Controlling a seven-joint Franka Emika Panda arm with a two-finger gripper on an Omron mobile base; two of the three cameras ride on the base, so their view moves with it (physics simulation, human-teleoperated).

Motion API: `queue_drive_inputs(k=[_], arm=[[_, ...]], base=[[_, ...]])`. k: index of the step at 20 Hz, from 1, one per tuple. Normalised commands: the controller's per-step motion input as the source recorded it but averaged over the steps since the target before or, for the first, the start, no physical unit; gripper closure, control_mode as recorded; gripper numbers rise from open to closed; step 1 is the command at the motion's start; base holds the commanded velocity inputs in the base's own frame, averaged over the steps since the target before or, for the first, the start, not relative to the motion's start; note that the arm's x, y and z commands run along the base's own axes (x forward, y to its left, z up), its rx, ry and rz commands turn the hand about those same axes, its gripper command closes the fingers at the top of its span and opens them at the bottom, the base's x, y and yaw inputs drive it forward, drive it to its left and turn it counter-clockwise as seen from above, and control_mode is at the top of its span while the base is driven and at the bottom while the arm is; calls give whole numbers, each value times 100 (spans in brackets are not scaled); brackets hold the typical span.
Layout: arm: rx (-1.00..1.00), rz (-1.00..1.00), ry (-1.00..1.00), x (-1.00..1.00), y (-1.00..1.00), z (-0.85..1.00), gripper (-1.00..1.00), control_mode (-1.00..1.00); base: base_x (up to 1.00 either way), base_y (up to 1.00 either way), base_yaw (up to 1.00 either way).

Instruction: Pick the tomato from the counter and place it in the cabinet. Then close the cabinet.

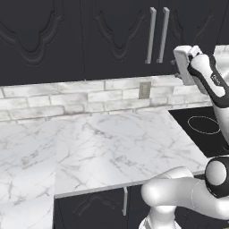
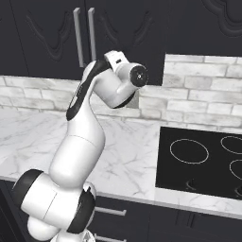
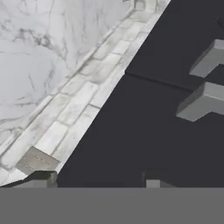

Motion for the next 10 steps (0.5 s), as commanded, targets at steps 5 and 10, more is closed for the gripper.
queue_drive_inputs(k=[5,10], arm=[[-30,-16,-4,59,89,-70,-100,-100],[-34,-19,-19,6,82,-49,-100,-100]], base=[[0,0,0],[0,0,0]])
